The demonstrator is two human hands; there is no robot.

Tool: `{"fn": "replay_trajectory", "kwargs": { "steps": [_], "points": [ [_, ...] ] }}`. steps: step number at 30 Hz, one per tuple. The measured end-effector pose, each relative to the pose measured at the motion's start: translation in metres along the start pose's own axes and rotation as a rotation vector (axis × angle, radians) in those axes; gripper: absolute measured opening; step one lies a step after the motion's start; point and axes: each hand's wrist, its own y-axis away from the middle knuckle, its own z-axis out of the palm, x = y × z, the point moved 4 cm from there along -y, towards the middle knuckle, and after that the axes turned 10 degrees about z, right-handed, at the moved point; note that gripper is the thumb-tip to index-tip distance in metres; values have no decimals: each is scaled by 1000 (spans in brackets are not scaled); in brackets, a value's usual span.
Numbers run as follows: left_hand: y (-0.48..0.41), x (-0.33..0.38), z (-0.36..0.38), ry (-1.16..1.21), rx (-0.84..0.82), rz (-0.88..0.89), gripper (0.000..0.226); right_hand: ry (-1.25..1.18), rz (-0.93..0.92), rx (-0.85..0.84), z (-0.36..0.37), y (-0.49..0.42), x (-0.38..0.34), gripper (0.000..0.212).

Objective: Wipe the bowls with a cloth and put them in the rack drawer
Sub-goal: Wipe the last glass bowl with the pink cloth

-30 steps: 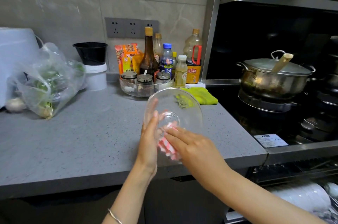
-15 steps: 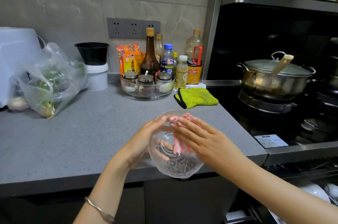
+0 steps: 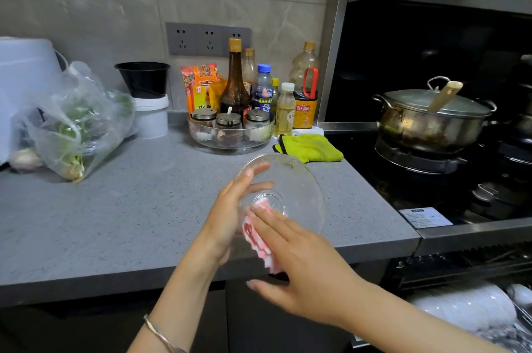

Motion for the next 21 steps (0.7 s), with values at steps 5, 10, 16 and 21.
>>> {"fn": "replay_trajectory", "kwargs": {
  "steps": [5, 10, 16, 21],
  "points": [
    [2, 1, 2, 19, 43, 30, 46, 369, 106, -23, -13, -21, 11, 100],
    [1, 1, -3, 29, 121, 78, 39, 227, 76, -36, -7, -13, 5, 81],
    [0, -4, 11, 56, 68, 5, 38, 195, 27, 2, -14, -25, 8, 95],
    [-1, 0, 8, 39, 103, -6, 34, 261, 54, 211, -8, -29, 18, 63]
  ]
}}
